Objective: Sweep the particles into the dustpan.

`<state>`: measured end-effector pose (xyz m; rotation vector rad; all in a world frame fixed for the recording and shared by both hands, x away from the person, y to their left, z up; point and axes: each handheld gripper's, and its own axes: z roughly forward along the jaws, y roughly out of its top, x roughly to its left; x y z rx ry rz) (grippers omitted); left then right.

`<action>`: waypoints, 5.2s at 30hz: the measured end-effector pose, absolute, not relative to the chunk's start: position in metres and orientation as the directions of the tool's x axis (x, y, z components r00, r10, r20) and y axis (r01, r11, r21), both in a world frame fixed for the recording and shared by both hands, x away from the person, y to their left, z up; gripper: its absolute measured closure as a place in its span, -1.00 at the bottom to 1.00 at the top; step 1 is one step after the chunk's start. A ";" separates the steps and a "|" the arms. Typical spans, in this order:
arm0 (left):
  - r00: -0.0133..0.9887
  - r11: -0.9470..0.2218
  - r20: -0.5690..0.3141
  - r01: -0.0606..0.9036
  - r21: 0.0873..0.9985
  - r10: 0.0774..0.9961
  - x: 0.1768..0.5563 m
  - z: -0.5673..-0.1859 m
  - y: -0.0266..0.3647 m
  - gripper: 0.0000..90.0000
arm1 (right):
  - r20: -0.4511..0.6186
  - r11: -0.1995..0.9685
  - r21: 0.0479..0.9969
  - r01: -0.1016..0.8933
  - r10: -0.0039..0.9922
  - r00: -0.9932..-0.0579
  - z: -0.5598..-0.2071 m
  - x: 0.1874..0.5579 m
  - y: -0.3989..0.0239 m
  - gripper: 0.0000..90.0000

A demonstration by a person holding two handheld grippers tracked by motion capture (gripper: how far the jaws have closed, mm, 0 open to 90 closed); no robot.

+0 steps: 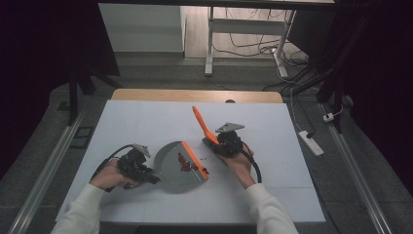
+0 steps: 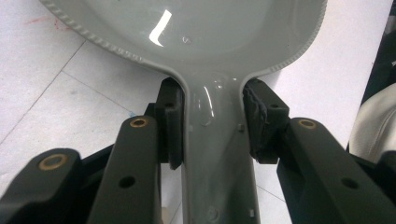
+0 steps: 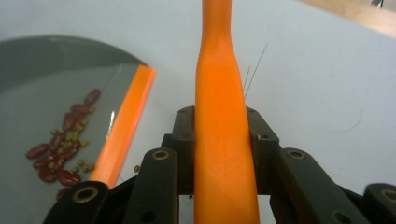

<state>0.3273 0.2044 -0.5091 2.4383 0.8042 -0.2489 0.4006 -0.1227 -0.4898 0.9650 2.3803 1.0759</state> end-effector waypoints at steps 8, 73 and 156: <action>0.802 -0.666 -0.336 0.597 0.448 0.493 0.327 -0.509 0.204 0.37 | -0.036 0.504 0.747 0.433 0.681 -0.731 -0.497 0.395 -0.109 0.56; 0.805 -0.668 -0.329 0.594 0.448 0.494 0.326 -0.509 0.203 0.36 | 0.034 0.440 0.780 0.446 0.681 -0.732 -0.500 0.389 -0.110 0.56; 0.810 -0.650 -0.276 0.582 0.489 0.517 0.311 -0.507 0.210 0.36 | 0.034 0.411 0.836 0.362 0.621 -0.783 -0.485 0.361 -0.090 0.56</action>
